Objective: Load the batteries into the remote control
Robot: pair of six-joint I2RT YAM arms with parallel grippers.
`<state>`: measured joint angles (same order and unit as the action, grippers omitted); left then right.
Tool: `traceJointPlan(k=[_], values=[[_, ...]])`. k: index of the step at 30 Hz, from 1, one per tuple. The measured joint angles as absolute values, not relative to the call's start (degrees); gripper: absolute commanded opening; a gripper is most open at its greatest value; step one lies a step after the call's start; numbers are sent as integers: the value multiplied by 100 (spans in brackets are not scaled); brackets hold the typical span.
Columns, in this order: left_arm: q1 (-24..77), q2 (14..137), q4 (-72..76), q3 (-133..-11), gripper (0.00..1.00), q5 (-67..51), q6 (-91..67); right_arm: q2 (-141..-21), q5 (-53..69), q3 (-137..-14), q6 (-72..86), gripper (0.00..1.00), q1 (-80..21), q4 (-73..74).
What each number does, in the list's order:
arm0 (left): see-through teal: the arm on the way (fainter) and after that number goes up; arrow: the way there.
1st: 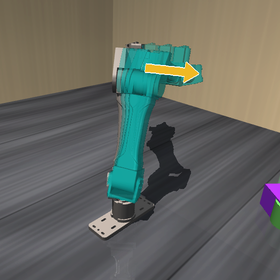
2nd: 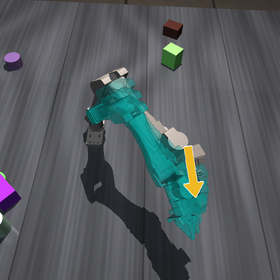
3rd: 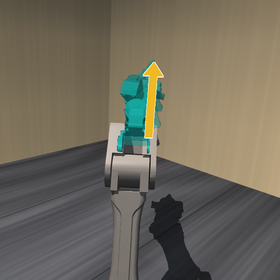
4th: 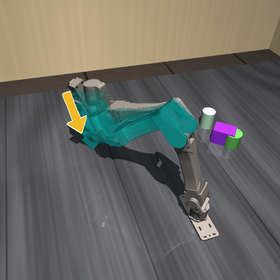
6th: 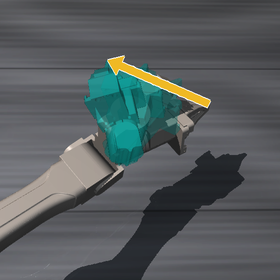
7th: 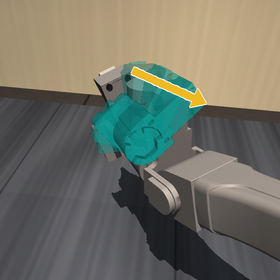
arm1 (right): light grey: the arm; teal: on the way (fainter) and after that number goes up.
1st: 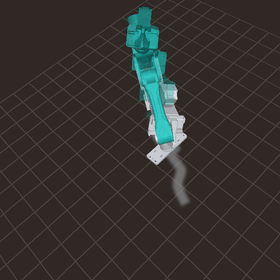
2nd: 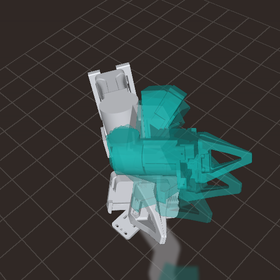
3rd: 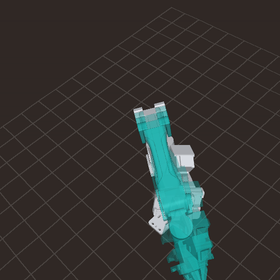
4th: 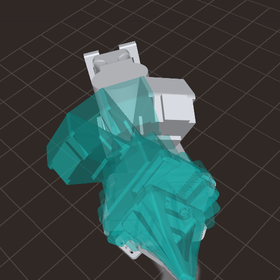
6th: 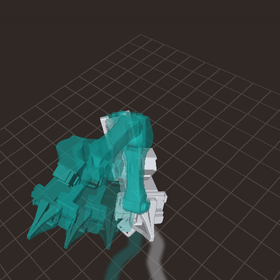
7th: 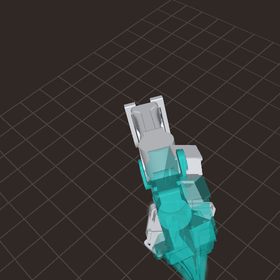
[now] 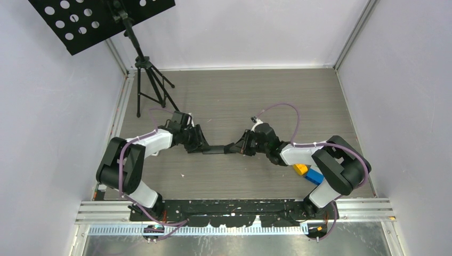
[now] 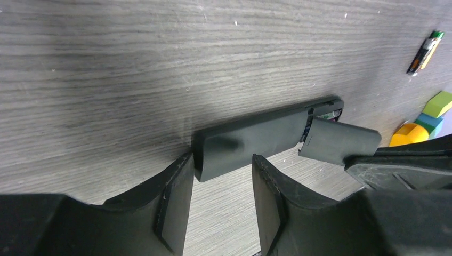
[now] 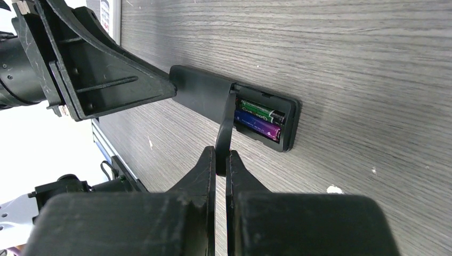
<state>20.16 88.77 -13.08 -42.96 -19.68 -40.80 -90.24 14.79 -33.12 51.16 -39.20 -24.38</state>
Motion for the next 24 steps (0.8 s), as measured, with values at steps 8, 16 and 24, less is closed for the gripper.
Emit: traceJointPlan(k=[8, 16, 24], values=[[1820, 9100, -1009, -4305, 42, -2353, -4392, -8882, 1160, -3186, 5264, 0, -4005, -2510], [1826, 9120, -974, -4309, 42, -2314, -4392, -8541, 784, -3148, 5240, 0, -4045, -2351], [1826, 9120, -1044, -4355, 42, -2255, -4303, -8694, 779, -3148, 5242, 0, -4045, -2357]])
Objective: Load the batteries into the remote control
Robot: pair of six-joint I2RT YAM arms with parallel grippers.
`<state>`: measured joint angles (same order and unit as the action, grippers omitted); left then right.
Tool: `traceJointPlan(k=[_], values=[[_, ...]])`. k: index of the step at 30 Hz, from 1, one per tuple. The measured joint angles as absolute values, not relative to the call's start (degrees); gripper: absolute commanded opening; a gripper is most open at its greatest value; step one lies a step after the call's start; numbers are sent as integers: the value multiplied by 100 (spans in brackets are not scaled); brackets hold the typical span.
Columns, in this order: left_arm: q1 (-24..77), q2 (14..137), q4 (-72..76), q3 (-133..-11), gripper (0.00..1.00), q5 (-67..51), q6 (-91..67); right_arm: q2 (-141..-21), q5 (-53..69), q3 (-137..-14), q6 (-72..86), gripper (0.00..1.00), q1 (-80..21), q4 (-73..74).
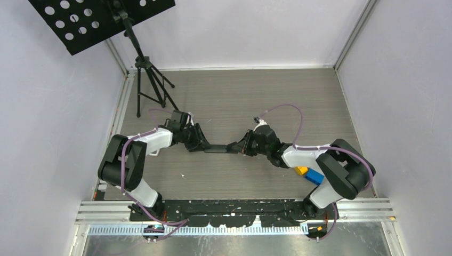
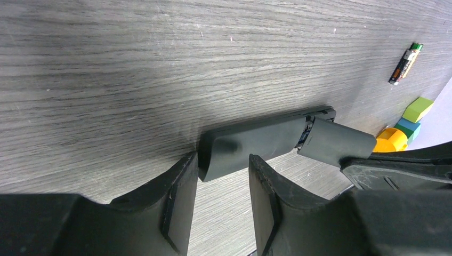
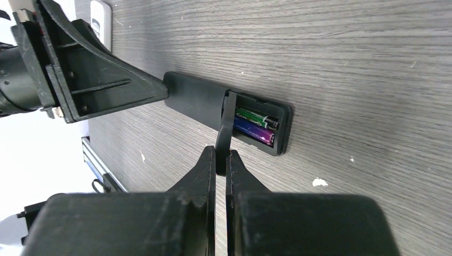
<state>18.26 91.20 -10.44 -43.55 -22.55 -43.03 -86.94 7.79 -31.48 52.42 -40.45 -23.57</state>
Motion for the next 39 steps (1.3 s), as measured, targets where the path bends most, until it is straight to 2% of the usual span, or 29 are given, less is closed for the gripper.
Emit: traceJointPlan(k=[10, 15, 17, 21, 33, 37, 39], values=[[1828, 9120, -1059, -4359, 42, -2250, -4300, -8980, 847, -3148, 5256, 2, -4036, -2585], [1828, 9120, -1061, -4359, 42, -2248, -4298, -9006, 845, -3151, 5269, 23, -4029, -2637], [1828, 9120, -1061, -4362, 42, -2250, -4296, -9019, 834, -3151, 5288, 36, -4027, -2615], [1828, 9120, -1076, -4368, 42, -2246, -4292, -9039, 792, -3148, 5319, 46, -3997, -2390], [1826, 9120, -1131, -4390, 43, -2222, -4274, -8772, 545, -3208, 5216, 52, -3876, -1553], [1826, 9118, -1173, -4405, 42, -2204, -4239, -8772, 467, -3282, 5153, 52, -3876, -1417], [1824, 9118, -1201, -4414, 42, -2198, -4193, -8777, 434, -3336, 5111, 48, -3876, -1339]])
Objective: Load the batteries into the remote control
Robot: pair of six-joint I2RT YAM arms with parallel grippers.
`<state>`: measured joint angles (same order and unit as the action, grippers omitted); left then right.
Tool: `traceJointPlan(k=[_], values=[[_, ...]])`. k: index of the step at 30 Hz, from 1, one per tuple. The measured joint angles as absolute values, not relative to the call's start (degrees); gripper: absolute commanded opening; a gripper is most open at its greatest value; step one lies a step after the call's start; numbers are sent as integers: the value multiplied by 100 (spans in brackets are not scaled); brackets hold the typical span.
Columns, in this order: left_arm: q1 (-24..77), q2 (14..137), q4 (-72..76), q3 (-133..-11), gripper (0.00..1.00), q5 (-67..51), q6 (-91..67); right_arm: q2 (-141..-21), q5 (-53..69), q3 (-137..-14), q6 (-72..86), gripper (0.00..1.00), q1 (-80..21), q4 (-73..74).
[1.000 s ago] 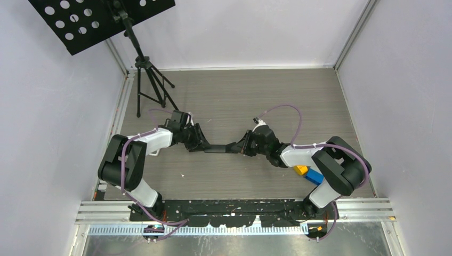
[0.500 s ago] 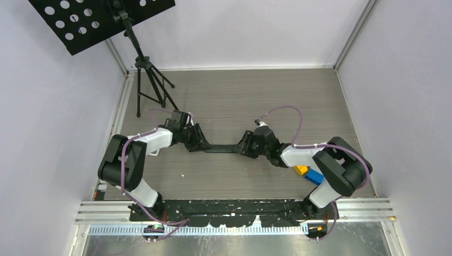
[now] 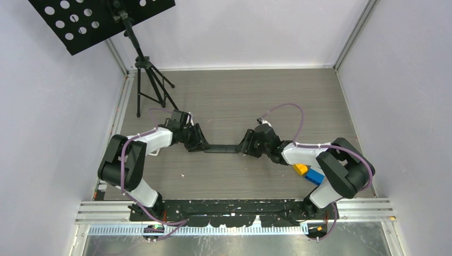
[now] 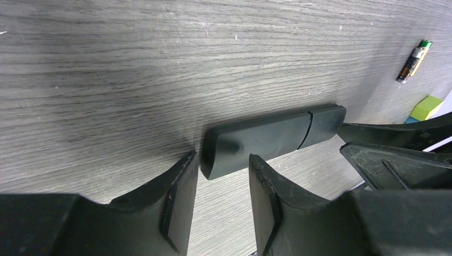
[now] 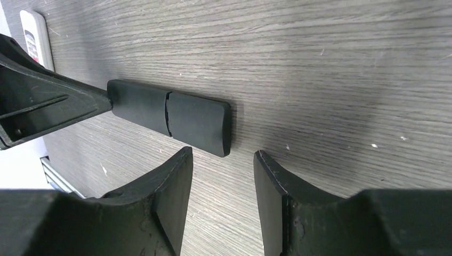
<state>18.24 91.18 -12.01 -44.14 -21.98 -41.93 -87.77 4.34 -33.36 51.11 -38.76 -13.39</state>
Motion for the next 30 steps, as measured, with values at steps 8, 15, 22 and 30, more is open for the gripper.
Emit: traceJointPlan(k=[8, 15, 22, 30], values=[[1824, 9105, -1315, -4436, 34, -2099, -4121, -9083, 362, -3730, 4967, 31, -3876, -1046], [1820, 9129, -1339, -4436, 24, -2132, -4106, -9319, 403, -3988, 4960, 17, -3874, -913], [1756, 9209, -1273, -4434, 16, -2381, -4139, -9354, 480, -3999, 4978, 14, -3852, -956], [1682, 9231, -1142, -4351, 14, -2550, -4189, -9515, 309, -4169, 5054, 13, -3924, -934]])
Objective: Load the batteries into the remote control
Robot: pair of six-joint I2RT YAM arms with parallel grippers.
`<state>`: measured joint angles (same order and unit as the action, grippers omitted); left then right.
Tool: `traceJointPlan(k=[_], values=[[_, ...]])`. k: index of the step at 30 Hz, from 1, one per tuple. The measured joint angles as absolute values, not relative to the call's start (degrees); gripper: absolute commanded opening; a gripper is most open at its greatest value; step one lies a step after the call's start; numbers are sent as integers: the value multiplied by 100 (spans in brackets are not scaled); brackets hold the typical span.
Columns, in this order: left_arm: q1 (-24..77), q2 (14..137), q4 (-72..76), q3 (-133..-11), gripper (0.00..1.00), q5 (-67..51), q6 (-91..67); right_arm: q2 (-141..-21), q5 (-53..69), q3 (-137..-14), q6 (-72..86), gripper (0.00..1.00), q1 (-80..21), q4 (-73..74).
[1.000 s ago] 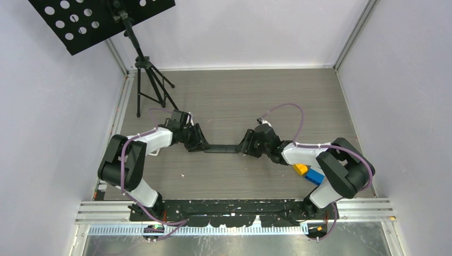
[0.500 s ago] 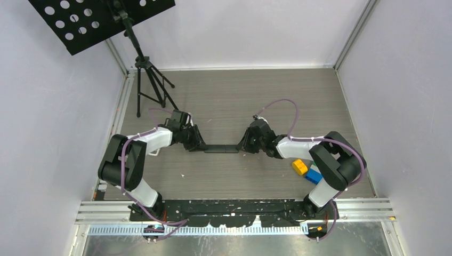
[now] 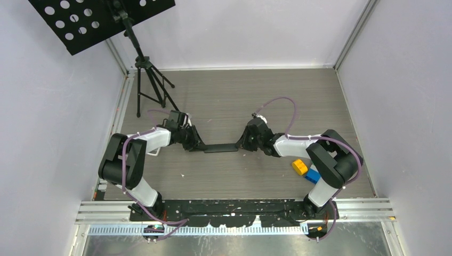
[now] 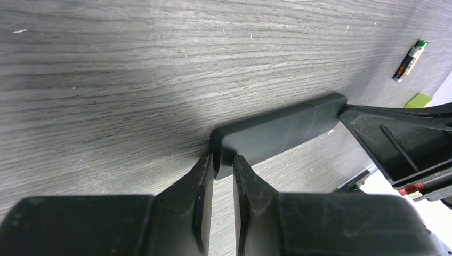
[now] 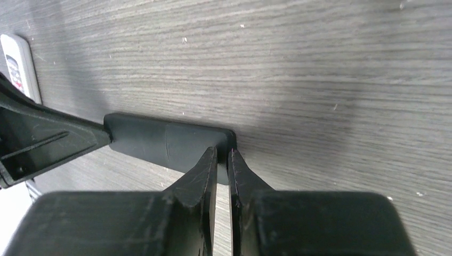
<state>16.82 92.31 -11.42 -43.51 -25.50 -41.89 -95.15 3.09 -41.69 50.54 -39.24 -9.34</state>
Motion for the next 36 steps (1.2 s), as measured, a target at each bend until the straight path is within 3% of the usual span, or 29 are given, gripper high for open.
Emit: traceJointPlan(k=[5, 7, 12, 13, 14, 18, 24, 28, 36], values=[[1671, 9231, -1142, -4335, 15, -2574, -4202, -9644, -174, -4410, 5043, 15, -4069, -836], [1671, 9227, -1151, -4338, 17, -2569, -4202, -9664, -342, -4475, 5022, 21, -4112, -779], [1717, 9225, -1413, -4541, 35, -2362, -4136, -9636, -613, -4678, 4786, 55, -4364, -301], [1726, 9225, -1492, -4619, 40, -2274, -4108, -9614, -613, -4740, 4678, 75, -4447, -161], [1721, 9225, -1575, -4709, 46, -2178, -4084, -9572, -600, -4821, 4547, 81, -4508, 19], [1610, 9146, -1865, -5054, 69, -1824, -3962, -9426, -458, -5170, 3787, 84, -4595, 628], [1264, 8689, -2458, -5470, 89, -1122, -3848, -9533, 5, -5918, 2416, 90, -4539, 998], [1020, 8392, -2812, -5631, 93, -794, -3828, -9974, 373, -6394, 1459, 96, -4543, 1052], [554, 8086, -3452, -5721, 93, -685, -3741, -10803, 906, -6897, -351, 95, -4604, 1820]])
